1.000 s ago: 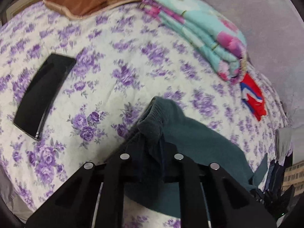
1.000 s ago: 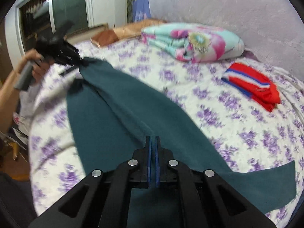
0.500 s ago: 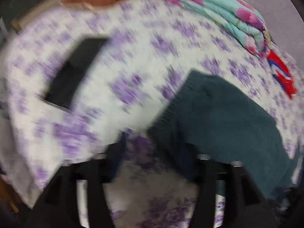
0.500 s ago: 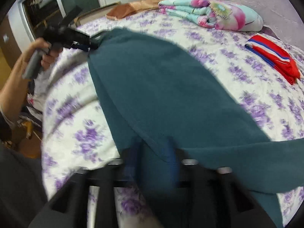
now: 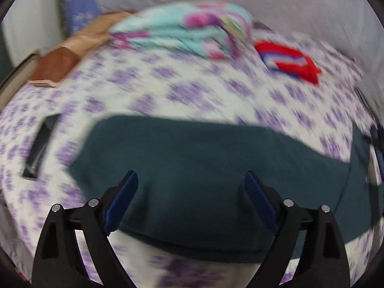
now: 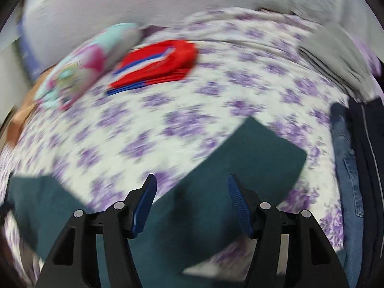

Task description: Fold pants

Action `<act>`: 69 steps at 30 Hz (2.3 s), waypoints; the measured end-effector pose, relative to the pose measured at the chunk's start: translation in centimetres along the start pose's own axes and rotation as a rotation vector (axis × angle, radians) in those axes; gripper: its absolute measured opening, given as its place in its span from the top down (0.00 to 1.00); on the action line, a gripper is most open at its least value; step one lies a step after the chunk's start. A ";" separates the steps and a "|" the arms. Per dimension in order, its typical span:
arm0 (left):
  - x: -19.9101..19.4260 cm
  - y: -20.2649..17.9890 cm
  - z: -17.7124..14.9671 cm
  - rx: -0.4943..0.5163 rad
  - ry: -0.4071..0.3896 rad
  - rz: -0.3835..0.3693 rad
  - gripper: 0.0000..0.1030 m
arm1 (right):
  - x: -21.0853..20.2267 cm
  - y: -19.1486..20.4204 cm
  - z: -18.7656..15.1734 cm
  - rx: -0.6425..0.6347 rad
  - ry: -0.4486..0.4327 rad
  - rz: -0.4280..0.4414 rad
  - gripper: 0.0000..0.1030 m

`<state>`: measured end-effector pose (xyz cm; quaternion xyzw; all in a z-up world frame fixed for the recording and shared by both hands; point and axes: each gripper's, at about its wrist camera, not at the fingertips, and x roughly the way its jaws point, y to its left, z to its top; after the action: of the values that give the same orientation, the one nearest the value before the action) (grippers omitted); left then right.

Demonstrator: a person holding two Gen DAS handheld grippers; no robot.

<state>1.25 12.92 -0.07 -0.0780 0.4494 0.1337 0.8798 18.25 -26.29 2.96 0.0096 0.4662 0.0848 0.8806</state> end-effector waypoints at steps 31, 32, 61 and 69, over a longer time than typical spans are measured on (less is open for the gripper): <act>1.8 -3.5 -1.7 0.128 0.080 -0.063 0.07 | -11.3 -16.5 -19.3 0.476 -0.109 0.116 0.89; 1.2 -3.7 -1.7 0.129 0.064 -0.082 0.07 | -12.0 -16.3 -18.9 0.462 -0.139 0.111 0.84; -1.4 -13.6 -6.1 0.502 0.079 -0.271 0.27 | -11.2 -0.6 -18.6 -0.205 -0.054 0.248 0.45; -0.8 -13.8 -6.6 0.492 0.127 -0.328 0.27 | -9.5 1.7 -18.9 -0.362 0.009 0.150 0.61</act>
<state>-0.05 -2.06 -3.05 0.0577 0.5038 -0.1279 0.8523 -2.82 -27.28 0.21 -0.1145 0.4451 0.2325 0.8571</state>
